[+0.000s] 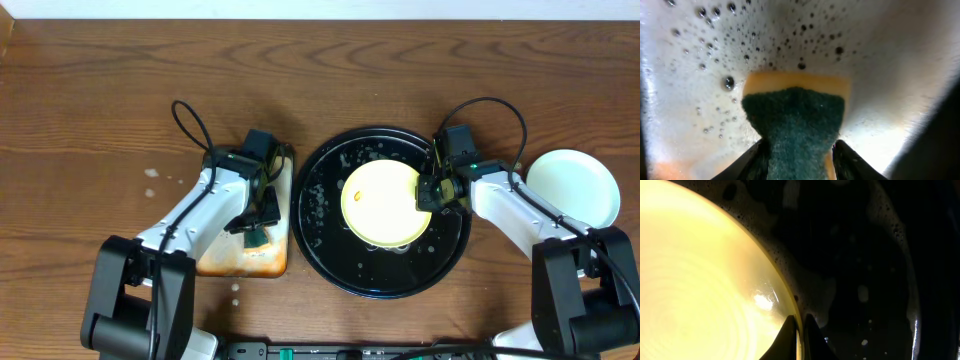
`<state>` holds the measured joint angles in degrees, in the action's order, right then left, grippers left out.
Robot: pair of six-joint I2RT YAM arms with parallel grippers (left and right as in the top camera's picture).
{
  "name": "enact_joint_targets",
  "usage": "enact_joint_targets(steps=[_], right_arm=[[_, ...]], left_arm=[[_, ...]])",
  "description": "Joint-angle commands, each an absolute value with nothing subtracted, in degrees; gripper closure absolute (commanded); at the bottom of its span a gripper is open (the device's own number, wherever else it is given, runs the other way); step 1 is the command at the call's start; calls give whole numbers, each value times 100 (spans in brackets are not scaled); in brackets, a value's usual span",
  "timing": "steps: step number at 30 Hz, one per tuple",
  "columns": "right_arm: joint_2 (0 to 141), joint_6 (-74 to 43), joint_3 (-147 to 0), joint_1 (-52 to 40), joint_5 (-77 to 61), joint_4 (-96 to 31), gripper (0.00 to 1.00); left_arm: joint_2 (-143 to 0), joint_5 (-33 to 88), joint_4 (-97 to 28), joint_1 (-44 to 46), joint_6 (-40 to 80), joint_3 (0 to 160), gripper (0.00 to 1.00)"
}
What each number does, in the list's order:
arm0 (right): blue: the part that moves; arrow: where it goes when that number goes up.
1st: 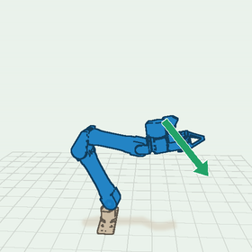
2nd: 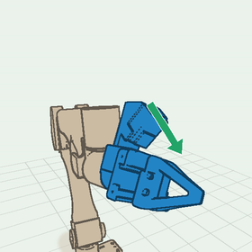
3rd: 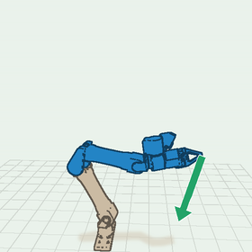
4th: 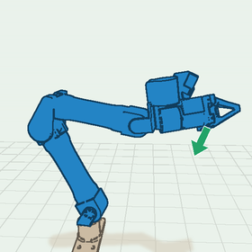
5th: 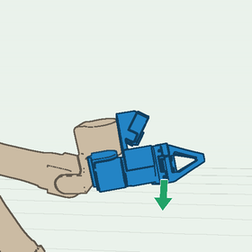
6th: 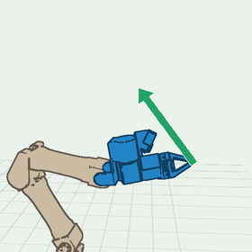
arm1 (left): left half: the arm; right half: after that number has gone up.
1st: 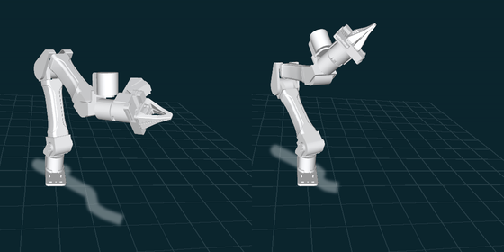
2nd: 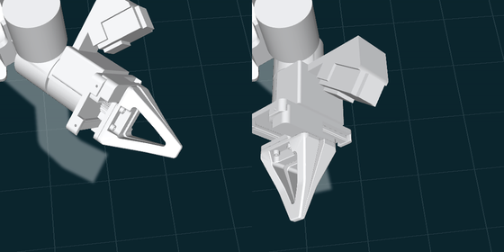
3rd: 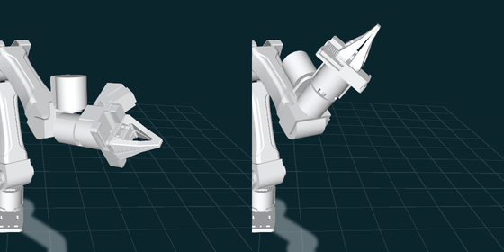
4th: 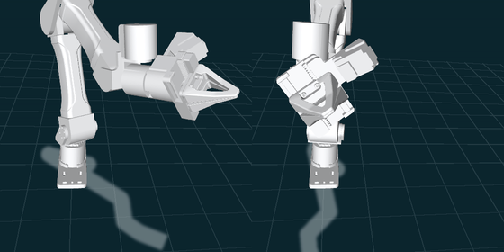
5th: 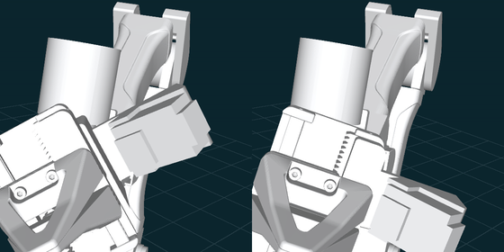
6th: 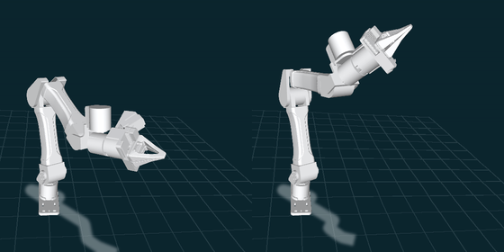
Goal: Clean dirty plates on tray and stack at the side
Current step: 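Lift the sponge out of the soapy tray with the left gripper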
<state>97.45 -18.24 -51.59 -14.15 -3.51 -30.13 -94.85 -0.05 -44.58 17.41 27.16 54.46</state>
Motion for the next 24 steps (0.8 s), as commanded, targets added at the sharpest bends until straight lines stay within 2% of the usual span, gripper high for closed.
enact_joint_targets(steps=[1, 4, 7, 11, 12, 13, 17, 24], right_arm=[[9985, -1885, -5054, -1354, -158, -3022, 99], [9985, -1885, -5054, -1354, -158, -3020, 99], [9985, -1885, -5054, -1356, -158, -3022, 99], [9985, -1883, -5054, -1356, -156, -3020, 99], [9985, -1883, -5054, -1356, -158, -3020, 99], [9985, -1883, -5054, -1356, -158, -3022, 99], [9985, -1881, -5054, -1356, -156, -3046, 99], [9985, -1883, -5054, -1356, -158, -3041, 99]], left_arm=[[-9548, -71, -4239, 1745, 2694, 5028, 57], [-9548, -64, -3848, 1745, 2759, 4729, 56], [-9548, -51, -3695, 1745, 2792, 4595, 67], [-9546, -56, -3653, 1745, 2768, 4609, 71], [-9546, -56, -3656, 1745, 2768, 4615, 69], [-9546, -54, -3688, 1743, 2766, 4637, 63], [-9520, -58, -4077, 1743, 2589, 4925, 54], [-9332, -97, -4480, 1743, 2596, 5354, 49]])
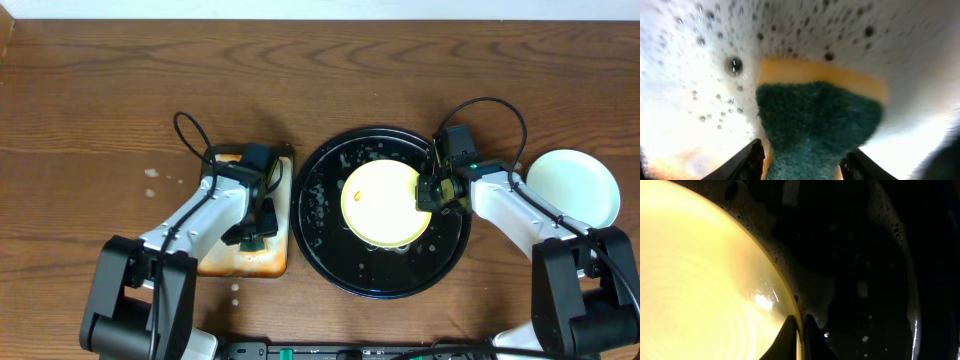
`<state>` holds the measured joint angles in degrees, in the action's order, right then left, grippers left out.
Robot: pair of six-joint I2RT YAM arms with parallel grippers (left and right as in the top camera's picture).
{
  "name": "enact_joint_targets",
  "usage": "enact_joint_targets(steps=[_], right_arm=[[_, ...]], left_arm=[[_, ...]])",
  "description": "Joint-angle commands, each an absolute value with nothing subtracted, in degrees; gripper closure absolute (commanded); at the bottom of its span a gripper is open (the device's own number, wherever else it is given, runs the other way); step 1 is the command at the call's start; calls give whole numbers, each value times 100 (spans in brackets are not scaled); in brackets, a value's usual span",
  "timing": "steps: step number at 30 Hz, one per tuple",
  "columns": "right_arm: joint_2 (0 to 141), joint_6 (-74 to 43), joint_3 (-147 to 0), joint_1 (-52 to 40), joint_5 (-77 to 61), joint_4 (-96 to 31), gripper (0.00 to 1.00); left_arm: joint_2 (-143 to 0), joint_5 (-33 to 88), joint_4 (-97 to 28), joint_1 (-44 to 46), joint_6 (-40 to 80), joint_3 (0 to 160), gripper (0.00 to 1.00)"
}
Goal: Clean dirty plates on tray and stack at the side
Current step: 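Lift the sponge out of the soapy tray with the left gripper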
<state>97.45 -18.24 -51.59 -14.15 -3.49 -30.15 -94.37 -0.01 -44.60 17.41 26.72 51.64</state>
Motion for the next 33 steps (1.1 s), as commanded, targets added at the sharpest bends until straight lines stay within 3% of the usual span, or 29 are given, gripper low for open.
enact_joint_targets(steps=[1, 14, 17, 20, 23, 24, 33], right_arm=[[9985, -1883, -5054, -1356, -156, -3044, 99], [9985, -1883, -5054, -1356, -158, -3046, 99], [9985, -1883, -5054, -1356, -158, -3041, 99], [9985, -1883, -5054, -1356, -158, -3041, 99], [9985, -1883, -5054, -1356, -158, -3041, 99], [9985, -1883, -5054, -1356, -158, -3041, 99], [9985, -1883, -5054, -1356, -158, -3039, 99]], left_arm=[[-9332, -141, -4462, 1745, 2593, 5352, 49], [-9400, -412, -3962, 1745, 2423, 5074, 51], [-9400, -408, -3913, 1745, 2425, 5074, 63], [-9400, -392, -3903, 1745, 2423, 5074, 68], [-9400, -390, -3809, 1745, 2412, 5074, 81], [-9400, -388, -3778, 1745, 2399, 5074, 90], [-9225, -320, -4300, 1745, 2032, 5824, 93]])
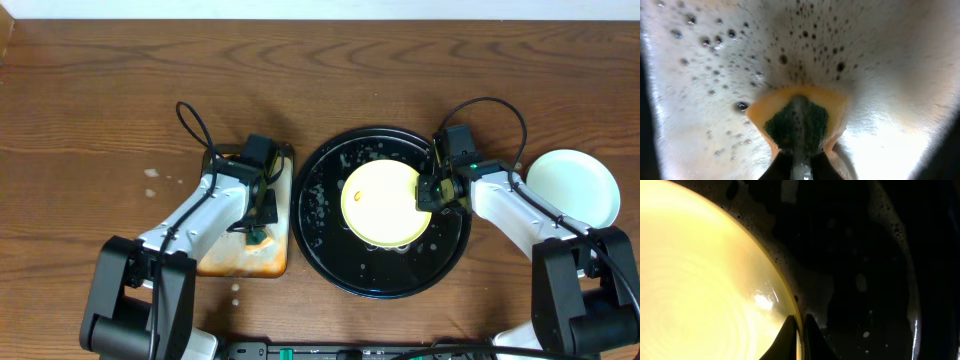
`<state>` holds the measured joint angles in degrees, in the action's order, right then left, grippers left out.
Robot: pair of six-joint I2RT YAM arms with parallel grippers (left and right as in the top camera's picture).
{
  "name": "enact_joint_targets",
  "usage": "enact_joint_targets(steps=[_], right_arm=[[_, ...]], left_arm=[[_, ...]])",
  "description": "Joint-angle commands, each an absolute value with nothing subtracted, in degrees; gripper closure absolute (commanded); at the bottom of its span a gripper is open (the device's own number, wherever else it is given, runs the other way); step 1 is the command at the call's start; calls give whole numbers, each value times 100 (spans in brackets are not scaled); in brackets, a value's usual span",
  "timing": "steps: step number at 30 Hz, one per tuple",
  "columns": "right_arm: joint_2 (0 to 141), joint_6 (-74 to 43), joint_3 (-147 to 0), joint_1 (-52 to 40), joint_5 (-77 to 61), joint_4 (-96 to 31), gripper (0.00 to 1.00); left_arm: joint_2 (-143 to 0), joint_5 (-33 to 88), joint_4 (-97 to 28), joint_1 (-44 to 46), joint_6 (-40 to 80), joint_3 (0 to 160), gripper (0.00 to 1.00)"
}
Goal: Clean dirty plates on tray and stack at the side
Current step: 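Lift the sponge out of the soapy tray with the left gripper, then bring the sponge onto the yellow plate and start scrubbing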
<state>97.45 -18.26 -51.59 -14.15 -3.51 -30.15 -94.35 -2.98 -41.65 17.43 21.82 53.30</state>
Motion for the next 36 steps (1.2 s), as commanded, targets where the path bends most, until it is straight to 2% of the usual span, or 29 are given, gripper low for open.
enact_joint_targets(steps=[1, 6, 11, 17, 22, 28, 36], right_arm=[[9985, -1883, -5054, -1356, -158, -3041, 99], [9985, -1883, -5054, -1358, -158, -3041, 99], [9985, -1883, -5054, -1356, -158, -3044, 99], [9985, -1883, -5054, -1358, -158, -3085, 99], [9985, -1885, -5054, -1358, -158, -3081, 99], [9985, -1885, -5054, -1358, -161, -3085, 99], [9985, -1885, -5054, -1358, -161, -3085, 99]], left_arm=[[-9203, -204, -4386, 1745, 1975, 6001, 92], [-9207, 652, -4598, 1782, 1861, 6873, 93], [-9236, 1232, -3850, 2106, 2018, 7091, 93], [-9771, 1291, -2834, 3024, 2517, 7096, 93], [-10431, 1293, -2451, 3553, 2805, 7244, 92], [-11093, 1699, -1909, 3903, 2842, 7446, 93], [-11668, 1367, -1809, 4014, 2797, 7446, 92]])
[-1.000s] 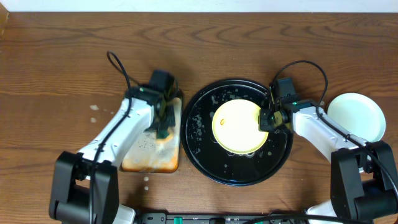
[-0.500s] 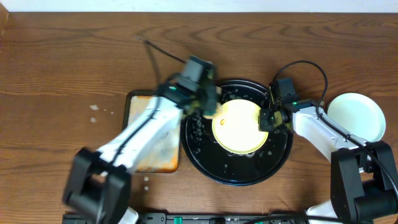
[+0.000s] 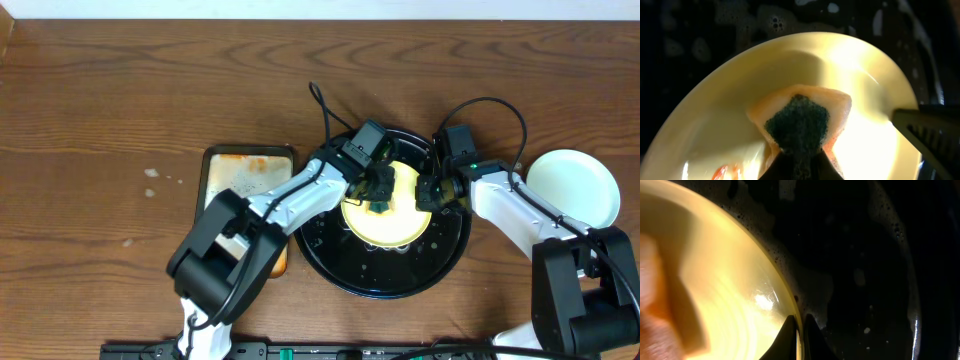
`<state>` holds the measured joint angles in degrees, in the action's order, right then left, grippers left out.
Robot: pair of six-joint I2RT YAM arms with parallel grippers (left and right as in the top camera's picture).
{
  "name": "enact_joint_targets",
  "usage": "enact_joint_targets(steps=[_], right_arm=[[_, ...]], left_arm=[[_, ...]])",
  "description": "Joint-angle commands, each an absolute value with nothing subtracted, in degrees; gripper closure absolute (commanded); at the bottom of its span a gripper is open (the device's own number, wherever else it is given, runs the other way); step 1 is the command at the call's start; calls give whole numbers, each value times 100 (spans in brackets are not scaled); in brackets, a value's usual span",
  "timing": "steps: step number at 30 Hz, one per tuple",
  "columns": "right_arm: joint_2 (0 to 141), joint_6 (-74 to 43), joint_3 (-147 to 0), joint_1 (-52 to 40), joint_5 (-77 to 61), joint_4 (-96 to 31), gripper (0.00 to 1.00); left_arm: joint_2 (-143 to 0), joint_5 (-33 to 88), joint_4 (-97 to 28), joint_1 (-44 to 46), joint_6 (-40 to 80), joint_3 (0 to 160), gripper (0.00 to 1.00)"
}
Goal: Clean dirty plates on tray and stack at the side
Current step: 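Bring the sponge onto the yellow plate and start scrubbing, then move the sponge back into the soapy tray with the left gripper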
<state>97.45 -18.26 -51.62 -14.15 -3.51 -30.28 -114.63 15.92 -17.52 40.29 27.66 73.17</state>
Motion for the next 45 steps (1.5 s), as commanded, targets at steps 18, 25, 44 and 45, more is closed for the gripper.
enact_joint_targets(steps=[18, 25, 44, 45], right_arm=[[9985, -1885, -5054, -1358, -158, -3109, 99], [9985, -1885, -5054, -1358, -158, -3135, 99], [8735, -932, -5065, -1398, 176, -3275, 99], [8608, -928, -5065, -1422, 266, -3315, 99]], left_arm=[[-11714, -268, -3736, 3553, 2622, 7743, 92], [-11712, -676, -5170, 3542, 2626, 9024, 92], [-10798, -469, -6796, 1920, 2779, 9397, 89], [-10733, -370, -6812, 1737, 2661, 9319, 89]])
